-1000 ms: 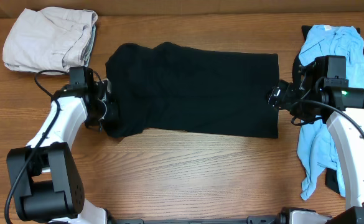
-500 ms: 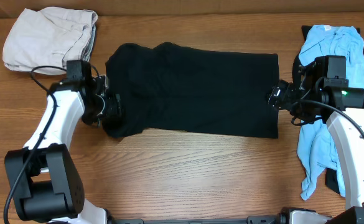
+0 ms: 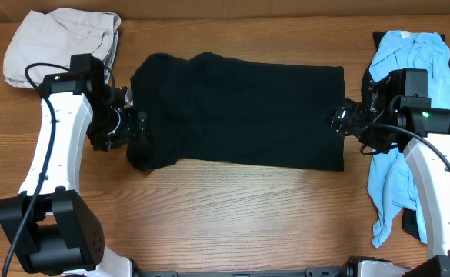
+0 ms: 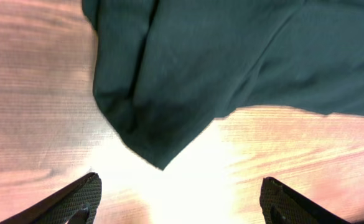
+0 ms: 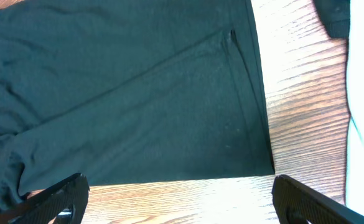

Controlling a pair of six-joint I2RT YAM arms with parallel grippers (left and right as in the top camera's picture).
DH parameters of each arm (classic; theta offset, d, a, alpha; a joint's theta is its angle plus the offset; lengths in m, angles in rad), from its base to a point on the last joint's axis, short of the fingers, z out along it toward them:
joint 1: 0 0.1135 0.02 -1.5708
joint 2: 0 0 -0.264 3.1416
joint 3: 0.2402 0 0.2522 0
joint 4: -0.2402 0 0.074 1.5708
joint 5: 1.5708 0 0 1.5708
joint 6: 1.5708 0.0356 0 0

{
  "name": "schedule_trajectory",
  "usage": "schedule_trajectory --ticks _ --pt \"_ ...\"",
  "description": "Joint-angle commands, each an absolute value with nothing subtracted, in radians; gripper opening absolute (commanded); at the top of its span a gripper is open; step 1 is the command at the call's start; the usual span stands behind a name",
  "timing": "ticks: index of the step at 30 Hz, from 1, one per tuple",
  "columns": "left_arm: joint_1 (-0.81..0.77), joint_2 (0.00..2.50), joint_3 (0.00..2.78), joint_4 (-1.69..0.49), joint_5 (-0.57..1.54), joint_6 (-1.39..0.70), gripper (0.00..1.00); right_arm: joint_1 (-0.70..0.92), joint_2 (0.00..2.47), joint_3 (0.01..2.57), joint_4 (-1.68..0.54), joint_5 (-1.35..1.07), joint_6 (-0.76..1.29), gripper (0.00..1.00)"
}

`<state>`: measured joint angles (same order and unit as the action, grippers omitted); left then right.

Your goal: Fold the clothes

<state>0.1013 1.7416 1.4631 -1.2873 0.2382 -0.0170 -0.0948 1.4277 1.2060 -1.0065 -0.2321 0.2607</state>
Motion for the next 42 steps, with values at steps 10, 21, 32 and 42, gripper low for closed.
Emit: schedule_trajectory --ticks 10,21,32,42 --pt "0.043 1.739 1.374 -1.247 0.110 0.093 0.82 -0.093 1.416 1.217 -0.982 -0.221 0.227 1.00" --pt "0.019 1.739 1.191 -0.994 0.076 -0.185 0.76 -0.093 1.416 1.217 -0.982 -0.208 0.207 1.00" --pt "0.018 1.740 1.134 -0.896 0.123 -0.319 0.71 -0.093 1.416 1.217 -0.983 -0.195 0.207 1.00" --pt "0.018 1.740 1.134 -0.859 0.186 -0.443 0.46 -0.093 1.416 1.201 -0.983 -0.174 0.208 1.00"
